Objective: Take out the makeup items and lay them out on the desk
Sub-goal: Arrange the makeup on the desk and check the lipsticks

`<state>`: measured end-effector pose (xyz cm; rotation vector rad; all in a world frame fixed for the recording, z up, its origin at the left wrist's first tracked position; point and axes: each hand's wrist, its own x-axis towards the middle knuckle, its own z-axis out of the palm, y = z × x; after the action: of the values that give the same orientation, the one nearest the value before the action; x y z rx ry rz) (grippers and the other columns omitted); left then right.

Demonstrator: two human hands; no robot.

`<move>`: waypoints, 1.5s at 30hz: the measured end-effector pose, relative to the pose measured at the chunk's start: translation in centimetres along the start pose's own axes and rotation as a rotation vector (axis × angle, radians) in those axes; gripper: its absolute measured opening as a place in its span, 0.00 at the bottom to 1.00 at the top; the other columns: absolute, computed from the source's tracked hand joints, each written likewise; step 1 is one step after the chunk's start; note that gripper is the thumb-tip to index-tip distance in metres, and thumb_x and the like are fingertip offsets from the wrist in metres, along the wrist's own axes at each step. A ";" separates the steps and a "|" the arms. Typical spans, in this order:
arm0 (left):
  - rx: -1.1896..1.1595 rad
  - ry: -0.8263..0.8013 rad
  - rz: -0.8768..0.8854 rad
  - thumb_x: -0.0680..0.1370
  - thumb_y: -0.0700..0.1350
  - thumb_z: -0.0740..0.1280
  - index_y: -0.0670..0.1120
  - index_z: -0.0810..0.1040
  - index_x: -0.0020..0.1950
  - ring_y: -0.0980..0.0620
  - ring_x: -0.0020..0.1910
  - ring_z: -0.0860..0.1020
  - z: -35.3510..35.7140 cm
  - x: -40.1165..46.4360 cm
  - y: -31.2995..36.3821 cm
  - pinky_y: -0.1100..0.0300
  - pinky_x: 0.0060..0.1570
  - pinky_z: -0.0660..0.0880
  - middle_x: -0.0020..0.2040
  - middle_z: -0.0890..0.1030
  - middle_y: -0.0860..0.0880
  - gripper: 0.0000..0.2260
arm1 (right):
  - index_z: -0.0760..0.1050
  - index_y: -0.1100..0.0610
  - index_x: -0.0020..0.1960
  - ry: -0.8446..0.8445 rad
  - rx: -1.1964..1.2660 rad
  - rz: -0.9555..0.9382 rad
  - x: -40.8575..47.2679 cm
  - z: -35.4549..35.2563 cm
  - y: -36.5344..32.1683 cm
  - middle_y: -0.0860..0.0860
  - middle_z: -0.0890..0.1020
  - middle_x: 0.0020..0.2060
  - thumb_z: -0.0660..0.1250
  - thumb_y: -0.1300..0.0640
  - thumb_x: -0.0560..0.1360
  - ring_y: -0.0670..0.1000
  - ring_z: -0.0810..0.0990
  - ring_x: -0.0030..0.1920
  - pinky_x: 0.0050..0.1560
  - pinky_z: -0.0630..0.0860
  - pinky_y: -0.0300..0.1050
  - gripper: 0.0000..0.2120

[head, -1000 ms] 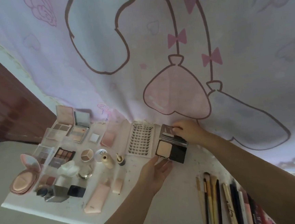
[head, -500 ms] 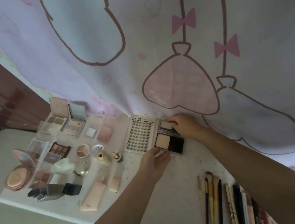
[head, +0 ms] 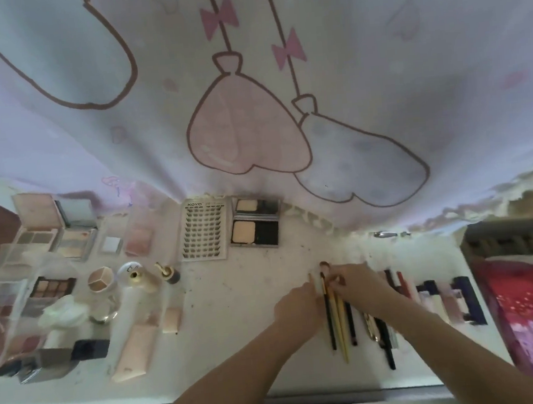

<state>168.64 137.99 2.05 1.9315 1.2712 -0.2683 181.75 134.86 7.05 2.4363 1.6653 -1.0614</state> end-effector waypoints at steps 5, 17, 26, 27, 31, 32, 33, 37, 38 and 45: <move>0.198 0.067 0.000 0.81 0.48 0.55 0.45 0.69 0.64 0.46 0.52 0.78 1.0 0.6 0.4 0.57 0.44 0.70 0.56 0.78 0.46 0.14 | 0.77 0.54 0.56 0.088 -0.042 0.083 -1.4 4.5 0.5 0.51 0.82 0.51 0.56 0.53 0.80 0.52 0.80 0.49 0.47 0.76 0.44 0.13; 0.315 0.137 -0.079 0.81 0.45 0.54 0.43 0.72 0.57 0.46 0.52 0.78 -2.0 -1.5 -5.1 0.58 0.42 0.68 0.55 0.77 0.45 0.10 | 0.72 0.56 0.46 0.097 -0.072 0.166 0.4 7.0 -3.9 0.48 0.73 0.36 0.59 0.52 0.77 0.50 0.74 0.37 0.32 0.66 0.42 0.08; 0.363 0.358 -0.142 0.79 0.48 0.56 0.46 0.73 0.51 0.49 0.46 0.77 -7.4 -5.1 -16.4 0.57 0.45 0.71 0.50 0.77 0.48 0.09 | 0.73 0.57 0.50 -0.008 0.016 0.048 2.5 10.4 -15.4 0.53 0.79 0.47 0.60 0.49 0.76 0.54 0.79 0.48 0.39 0.70 0.42 0.12; 0.393 0.360 -0.141 0.79 0.48 0.56 0.46 0.74 0.52 0.49 0.48 0.76 -7.6 -5.2 -17.0 0.57 0.47 0.71 0.52 0.76 0.47 0.10 | 0.73 0.57 0.50 -0.006 0.020 0.045 2.7 10.8 -16.3 0.54 0.79 0.47 0.60 0.49 0.76 0.54 0.79 0.48 0.39 0.70 0.42 0.11; 0.442 0.358 -0.109 0.79 0.47 0.57 0.45 0.74 0.54 0.47 0.51 0.73 -7.5 -4.9 -18.0 0.55 0.46 0.69 0.54 0.73 0.46 0.09 | 0.74 0.57 0.50 0.048 0.009 0.075 3.4 11.9 -17.9 0.53 0.80 0.47 0.59 0.50 0.77 0.54 0.79 0.47 0.38 0.70 0.41 0.12; 0.447 0.359 -0.096 0.79 0.47 0.57 0.45 0.74 0.53 0.46 0.51 0.73 -7.5 -4.8 -18.1 0.54 0.46 0.69 0.54 0.73 0.46 0.09 | 0.74 0.57 0.51 0.063 -0.003 0.077 3.5 12.2 -17.9 0.53 0.80 0.48 0.59 0.50 0.77 0.54 0.79 0.47 0.38 0.70 0.41 0.12; 0.453 0.356 -0.085 0.79 0.48 0.57 0.45 0.74 0.54 0.46 0.52 0.73 -7.5 -4.7 -18.1 0.53 0.46 0.69 0.54 0.72 0.46 0.10 | 0.74 0.57 0.51 0.076 -0.016 0.076 3.5 12.4 -17.8 0.53 0.80 0.48 0.58 0.49 0.77 0.54 0.79 0.47 0.38 0.69 0.41 0.12; 0.413 0.357 -0.068 0.79 0.51 0.57 0.46 0.72 0.57 0.47 0.53 0.73 -7.9 -4.8 -18.3 0.54 0.48 0.70 0.56 0.72 0.46 0.12 | 0.73 0.57 0.49 0.099 -0.009 0.061 3.5 12.3 -17.5 0.53 0.80 0.46 0.58 0.46 0.77 0.53 0.78 0.45 0.38 0.69 0.42 0.14; 0.398 0.373 -0.054 0.79 0.52 0.57 0.46 0.71 0.58 0.47 0.53 0.73 -7.9 -4.8 -18.2 0.54 0.47 0.71 0.56 0.72 0.46 0.13 | 0.73 0.56 0.48 0.118 0.010 0.067 3.4 11.9 -17.1 0.53 0.79 0.45 0.58 0.45 0.77 0.53 0.78 0.44 0.38 0.69 0.42 0.15; 0.339 0.372 0.211 0.80 0.50 0.56 0.45 0.69 0.58 0.48 0.53 0.73 -6.4 -3.0 -9.3 0.58 0.41 0.67 0.54 0.74 0.47 0.12 | 0.74 0.54 0.51 0.317 0.027 0.229 1.7 4.9 -7.4 0.51 0.78 0.39 0.58 0.50 0.78 0.51 0.75 0.41 0.39 0.70 0.42 0.10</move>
<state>157.85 142.17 3.39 2.4736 1.3009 -0.0139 173.43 137.70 4.94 2.8475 1.3931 -0.7043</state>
